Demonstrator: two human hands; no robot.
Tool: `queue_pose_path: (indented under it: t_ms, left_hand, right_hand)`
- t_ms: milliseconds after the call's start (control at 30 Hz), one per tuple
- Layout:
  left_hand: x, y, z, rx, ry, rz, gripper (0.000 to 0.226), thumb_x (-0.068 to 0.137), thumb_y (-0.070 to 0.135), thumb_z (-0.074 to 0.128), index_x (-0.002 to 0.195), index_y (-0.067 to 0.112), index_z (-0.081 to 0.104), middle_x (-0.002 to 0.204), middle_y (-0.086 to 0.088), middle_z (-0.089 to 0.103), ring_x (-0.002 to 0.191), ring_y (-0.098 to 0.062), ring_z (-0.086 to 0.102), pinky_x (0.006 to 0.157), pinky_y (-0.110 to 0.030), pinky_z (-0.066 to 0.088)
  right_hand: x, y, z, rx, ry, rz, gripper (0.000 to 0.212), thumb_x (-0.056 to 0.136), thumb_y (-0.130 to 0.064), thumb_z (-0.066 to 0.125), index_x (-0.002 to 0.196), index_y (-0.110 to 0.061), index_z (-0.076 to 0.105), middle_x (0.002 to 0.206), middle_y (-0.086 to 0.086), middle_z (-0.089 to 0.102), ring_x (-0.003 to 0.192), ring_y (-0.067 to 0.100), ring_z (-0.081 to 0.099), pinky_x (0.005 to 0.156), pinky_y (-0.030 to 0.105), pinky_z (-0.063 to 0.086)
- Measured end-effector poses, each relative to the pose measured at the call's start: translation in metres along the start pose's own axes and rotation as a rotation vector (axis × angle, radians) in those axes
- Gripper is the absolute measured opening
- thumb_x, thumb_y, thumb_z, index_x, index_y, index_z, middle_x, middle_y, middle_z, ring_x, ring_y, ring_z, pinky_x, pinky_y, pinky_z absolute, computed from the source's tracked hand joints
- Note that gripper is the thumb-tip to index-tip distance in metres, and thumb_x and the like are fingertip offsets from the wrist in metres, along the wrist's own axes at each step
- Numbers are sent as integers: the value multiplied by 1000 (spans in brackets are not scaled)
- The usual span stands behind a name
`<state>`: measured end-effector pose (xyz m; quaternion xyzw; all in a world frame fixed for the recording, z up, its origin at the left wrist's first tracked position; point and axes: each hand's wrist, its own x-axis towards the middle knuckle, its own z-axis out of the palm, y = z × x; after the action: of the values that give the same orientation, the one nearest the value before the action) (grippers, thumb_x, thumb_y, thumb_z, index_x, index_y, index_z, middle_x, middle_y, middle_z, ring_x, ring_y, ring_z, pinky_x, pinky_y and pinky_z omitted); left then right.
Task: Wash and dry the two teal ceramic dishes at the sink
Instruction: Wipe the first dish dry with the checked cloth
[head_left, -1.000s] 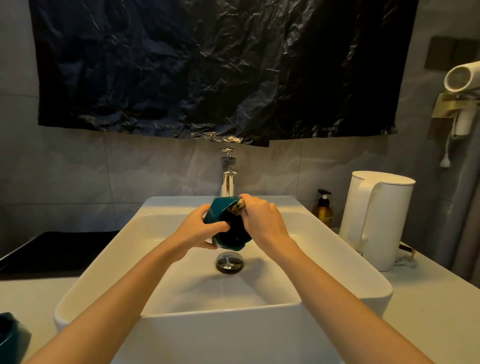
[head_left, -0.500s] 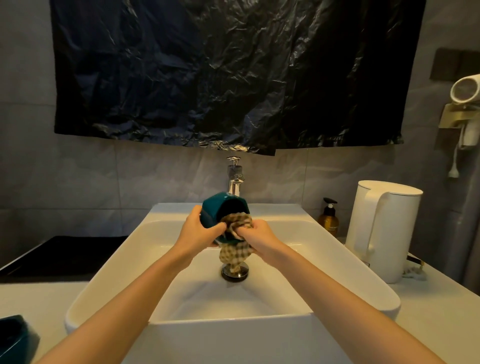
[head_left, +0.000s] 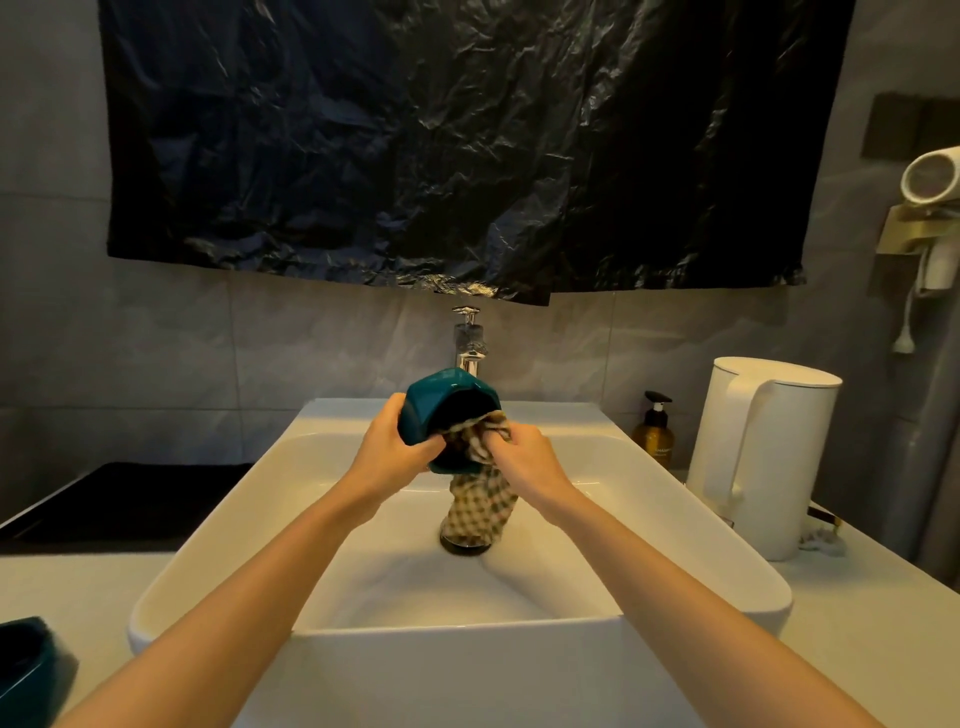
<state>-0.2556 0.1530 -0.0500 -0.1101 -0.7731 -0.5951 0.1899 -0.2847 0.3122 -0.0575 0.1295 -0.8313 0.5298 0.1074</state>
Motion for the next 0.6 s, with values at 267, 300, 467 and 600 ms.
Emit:
queue_pose_path:
  t_ms: [267, 300, 467, 600]
  left_hand:
    - [0, 5, -8, -49, -136, 21, 47, 84, -3, 59, 120, 25, 48, 111, 1, 59, 105, -14, 57, 81, -26, 52]
    - [0, 5, -8, -54, -153, 23, 48, 84, -4, 59, 119, 27, 47, 111, 2, 60, 104, -13, 57, 79, -24, 52]
    - [-2, -2, 4, 105, -93, 87, 44, 87, 1, 59, 123, 22, 46, 111, 6, 58, 104, -10, 55, 80, -17, 47]
    - [0, -6, 0, 163, 123, 126, 35, 90, 6, 57, 123, 15, 51, 108, 3, 60, 100, -13, 54, 78, -18, 43]
  right_hand:
    - [-5, -7, -10, 129, -88, -141, 35, 95, -11, 49, 127, -21, 40, 111, -5, 56, 102, 10, 55, 76, 18, 50]
    - [-6, -6, -9, 106, -62, -155, 31, 95, -11, 47, 124, -20, 40, 109, -3, 57, 101, 11, 56, 79, 23, 52]
    - [-8, -3, -5, -66, 52, -216, 20, 97, -13, 39, 115, -21, 38, 101, 2, 61, 95, 19, 59, 84, 45, 53]
    - [-13, -9, -2, 13, -80, -256, 31, 95, -15, 46, 124, -21, 35, 101, -5, 60, 95, 11, 58, 80, 28, 52]
